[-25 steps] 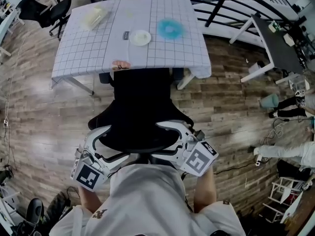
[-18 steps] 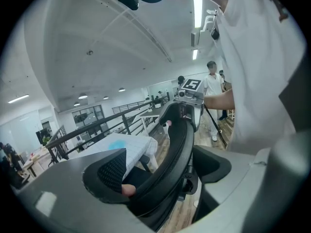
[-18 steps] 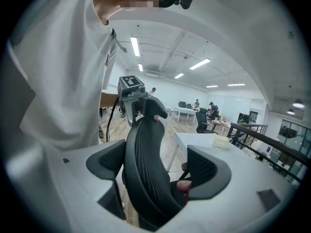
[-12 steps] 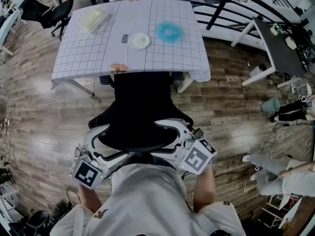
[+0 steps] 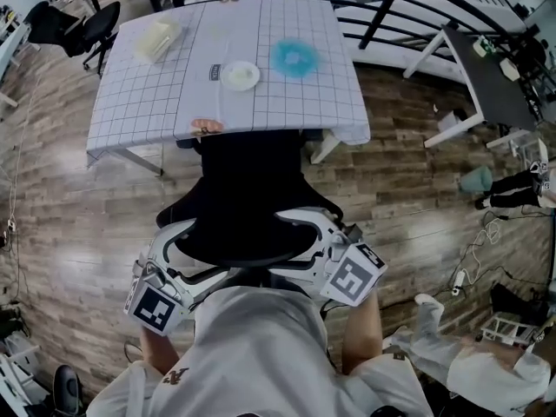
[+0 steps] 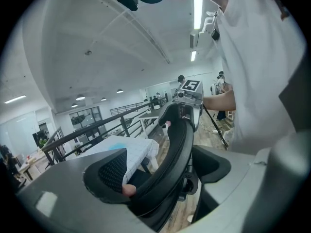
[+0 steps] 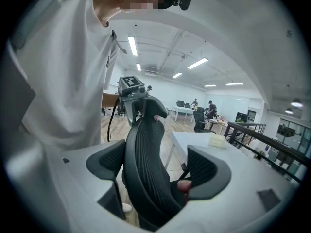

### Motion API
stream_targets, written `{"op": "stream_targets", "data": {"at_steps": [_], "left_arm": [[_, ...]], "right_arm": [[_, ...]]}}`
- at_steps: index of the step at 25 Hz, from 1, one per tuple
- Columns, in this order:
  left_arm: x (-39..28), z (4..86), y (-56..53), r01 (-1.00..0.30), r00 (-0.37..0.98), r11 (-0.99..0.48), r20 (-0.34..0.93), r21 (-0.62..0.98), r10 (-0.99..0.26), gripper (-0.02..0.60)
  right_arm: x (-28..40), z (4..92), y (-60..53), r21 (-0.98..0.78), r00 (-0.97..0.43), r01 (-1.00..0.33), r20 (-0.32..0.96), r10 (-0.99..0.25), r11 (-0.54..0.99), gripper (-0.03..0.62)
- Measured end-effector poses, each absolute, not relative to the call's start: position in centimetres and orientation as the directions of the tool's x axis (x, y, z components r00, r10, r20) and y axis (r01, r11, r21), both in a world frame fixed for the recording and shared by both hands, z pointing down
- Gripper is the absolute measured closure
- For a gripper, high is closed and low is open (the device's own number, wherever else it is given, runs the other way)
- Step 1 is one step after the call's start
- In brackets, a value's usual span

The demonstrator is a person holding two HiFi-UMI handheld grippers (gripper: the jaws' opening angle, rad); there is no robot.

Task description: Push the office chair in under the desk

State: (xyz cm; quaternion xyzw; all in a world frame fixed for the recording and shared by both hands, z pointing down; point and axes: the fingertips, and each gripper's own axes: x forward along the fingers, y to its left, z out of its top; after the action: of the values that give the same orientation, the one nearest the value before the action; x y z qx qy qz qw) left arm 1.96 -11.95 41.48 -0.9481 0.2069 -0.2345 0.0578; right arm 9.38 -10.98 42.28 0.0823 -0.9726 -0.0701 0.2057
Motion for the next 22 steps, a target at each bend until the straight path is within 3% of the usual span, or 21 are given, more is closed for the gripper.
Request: {"op": "stream_targets", "data": {"at_steps": [22], "left_arm": [[2.7, 41.3, -15.6, -0.308, 0.853, -0.928, 0.372, -0.209, -0.367, 0.17]], "right_arm": [[9.8, 42.1, -14.9, 0.137, -0.89, -0.156, 0.41, -0.2, 0.978, 0.191]]}}
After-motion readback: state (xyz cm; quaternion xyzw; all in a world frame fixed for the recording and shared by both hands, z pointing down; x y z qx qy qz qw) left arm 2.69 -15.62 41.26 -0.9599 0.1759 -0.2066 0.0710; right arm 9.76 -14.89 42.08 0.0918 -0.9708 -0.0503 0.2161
